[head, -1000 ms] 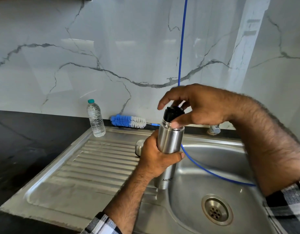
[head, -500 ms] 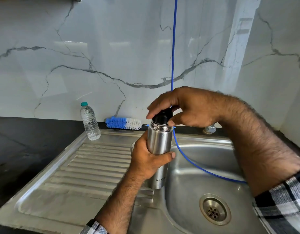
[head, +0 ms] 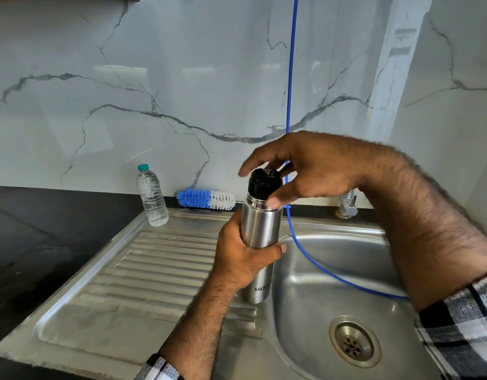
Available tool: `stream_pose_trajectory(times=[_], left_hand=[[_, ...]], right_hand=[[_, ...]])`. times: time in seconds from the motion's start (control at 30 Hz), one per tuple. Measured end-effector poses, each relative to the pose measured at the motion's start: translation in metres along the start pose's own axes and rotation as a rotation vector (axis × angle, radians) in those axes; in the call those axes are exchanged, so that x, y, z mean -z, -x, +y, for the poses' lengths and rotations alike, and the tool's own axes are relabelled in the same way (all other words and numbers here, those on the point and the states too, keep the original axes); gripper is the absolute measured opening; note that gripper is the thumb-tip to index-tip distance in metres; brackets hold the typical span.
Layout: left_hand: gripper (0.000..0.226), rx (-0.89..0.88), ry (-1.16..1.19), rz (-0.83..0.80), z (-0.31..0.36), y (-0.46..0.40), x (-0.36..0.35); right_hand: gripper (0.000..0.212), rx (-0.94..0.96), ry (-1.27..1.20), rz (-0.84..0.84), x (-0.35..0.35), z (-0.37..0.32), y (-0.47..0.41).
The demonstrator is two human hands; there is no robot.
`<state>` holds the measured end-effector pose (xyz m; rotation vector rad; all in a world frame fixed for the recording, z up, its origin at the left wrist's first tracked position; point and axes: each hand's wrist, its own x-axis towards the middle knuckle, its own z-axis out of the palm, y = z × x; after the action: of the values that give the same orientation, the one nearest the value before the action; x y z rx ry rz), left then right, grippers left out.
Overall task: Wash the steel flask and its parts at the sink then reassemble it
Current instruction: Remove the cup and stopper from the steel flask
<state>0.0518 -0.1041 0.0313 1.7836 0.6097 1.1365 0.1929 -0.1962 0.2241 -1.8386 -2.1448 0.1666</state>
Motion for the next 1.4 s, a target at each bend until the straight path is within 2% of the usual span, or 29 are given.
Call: stream_pose_trajectory(times=[0.1,0.13,0.27,0.33,0.5,0.6,0.63,0.77,0.87,1.0,1.13,1.3,1.4], left_hand=[[0.055,0.001,-0.015,0.006,0.0,0.0,0.001],[0.057,0.002,-0.024,0.004,0.0,0.0,0.002],[0.062,-0.008,-0.032,0.008,-0.001,0.0,0.004],[0.062,-0.004,-0.032,0.008,-0.002,-0.001,0.004],[0.061,-0.001,-0.026,-0.004,0.001,0.001,0.003],[0.064,-0.008,0.002,0.005,0.002,0.0,0.005],[0.065,-0.01,0.002,0.005,0.001,0.0,0.006],[0.062,-0.011,-0.015,0.002,-0.001,-0.001,0.009],[0.058,-0.012,-0.009,0.001,0.001,-0.001,0.015],[0.054,0.007,0.025,0.025,0.001,-0.003,0.022],[0.058,0.006,0.043,0.087,0.001,-0.005,0.034],[0.055,0.014,0.061,0.166,-0.004,-0.01,0.059],[0.053,0.01,0.041,0.206,-0.003,-0.009,0.077]], right_hand=[[0.072,-0.082,0.149,0.105,-0.005,-0.008,-0.005],[0.071,-0.082,0.187,0.12,-0.007,-0.008,-0.006],[0.041,-0.018,0.194,0.049,-0.001,-0.011,-0.007],[0.04,-0.013,0.167,-0.002,0.005,-0.012,-0.004],[0.05,-0.04,0.157,-0.069,0.014,-0.02,-0.004],[0.075,-0.159,0.255,-0.042,0.01,-0.025,-0.008],[0.075,-0.179,0.262,-0.046,0.008,-0.026,-0.01],[0.052,-0.106,0.211,-0.077,0.009,-0.024,-0.016],[0.053,-0.03,0.213,-0.095,0.014,-0.025,-0.016],[0.061,0.03,0.109,-0.029,0.026,-0.026,-0.02],[0.054,0.077,-0.095,0.084,0.025,-0.009,-0.022],[0.048,0.031,-0.584,0.314,-0.01,0.014,-0.025],[0.046,-0.023,-0.772,0.434,-0.042,0.019,-0.037]])
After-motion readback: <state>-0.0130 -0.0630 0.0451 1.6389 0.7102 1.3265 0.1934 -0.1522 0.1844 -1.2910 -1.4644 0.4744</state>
